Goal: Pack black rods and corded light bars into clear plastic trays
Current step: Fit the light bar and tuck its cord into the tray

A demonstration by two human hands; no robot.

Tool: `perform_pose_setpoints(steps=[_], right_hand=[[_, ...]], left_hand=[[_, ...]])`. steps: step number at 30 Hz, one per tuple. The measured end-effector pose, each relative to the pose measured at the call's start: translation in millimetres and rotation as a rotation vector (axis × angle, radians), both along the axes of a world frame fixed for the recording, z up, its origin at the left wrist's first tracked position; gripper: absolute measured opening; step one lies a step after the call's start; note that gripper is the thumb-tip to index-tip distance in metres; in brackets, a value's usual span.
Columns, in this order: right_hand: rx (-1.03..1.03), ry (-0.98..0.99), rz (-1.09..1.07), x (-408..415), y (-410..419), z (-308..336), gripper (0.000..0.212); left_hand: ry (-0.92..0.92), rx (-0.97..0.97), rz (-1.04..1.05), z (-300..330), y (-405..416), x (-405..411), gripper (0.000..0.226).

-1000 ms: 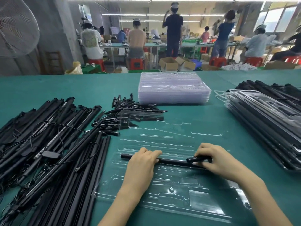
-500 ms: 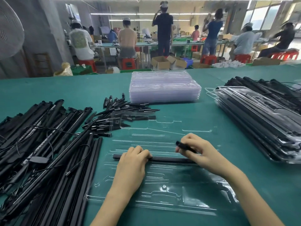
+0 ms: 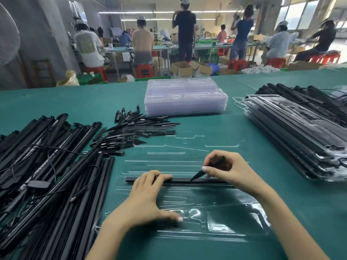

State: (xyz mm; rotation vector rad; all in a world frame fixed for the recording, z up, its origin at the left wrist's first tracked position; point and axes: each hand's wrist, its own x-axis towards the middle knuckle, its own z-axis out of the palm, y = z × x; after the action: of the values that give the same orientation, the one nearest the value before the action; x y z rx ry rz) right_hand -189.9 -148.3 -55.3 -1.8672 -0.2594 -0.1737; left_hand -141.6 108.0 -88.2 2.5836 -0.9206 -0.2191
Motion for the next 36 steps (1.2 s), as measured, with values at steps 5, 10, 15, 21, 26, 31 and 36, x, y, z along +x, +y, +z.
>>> perform_pose_setpoints(steps=[5,10,15,21,26,31,36], right_hand=[[0.047,0.07,0.072,0,5,-1,0.005],[-0.088,0.05,0.076,3,7,-3,0.012],[0.064,-0.043,-0.143,8,-3,-3,0.014],[0.289,-0.058,-0.321,12,-7,-6,0.011],[0.296,-0.057,-0.336,13,-6,-9,0.007],[0.311,-0.03,-0.34,15,-2,-13,0.01],[0.574,0.007,-0.305,16,0,-12,0.028]], left_hand=[[-0.101,-0.002,0.088,-7,-11,-5,0.115],[-0.133,0.043,0.12,-12,-21,-9,0.106],[-0.043,-0.256,0.123,0,-8,7,0.048],[-0.114,-0.212,0.419,2,10,14,0.04],[-0.033,-0.153,0.405,2,13,14,0.037],[-0.088,-0.156,0.51,4,17,15,0.027],[-0.085,-0.141,0.526,2,15,16,0.026]])
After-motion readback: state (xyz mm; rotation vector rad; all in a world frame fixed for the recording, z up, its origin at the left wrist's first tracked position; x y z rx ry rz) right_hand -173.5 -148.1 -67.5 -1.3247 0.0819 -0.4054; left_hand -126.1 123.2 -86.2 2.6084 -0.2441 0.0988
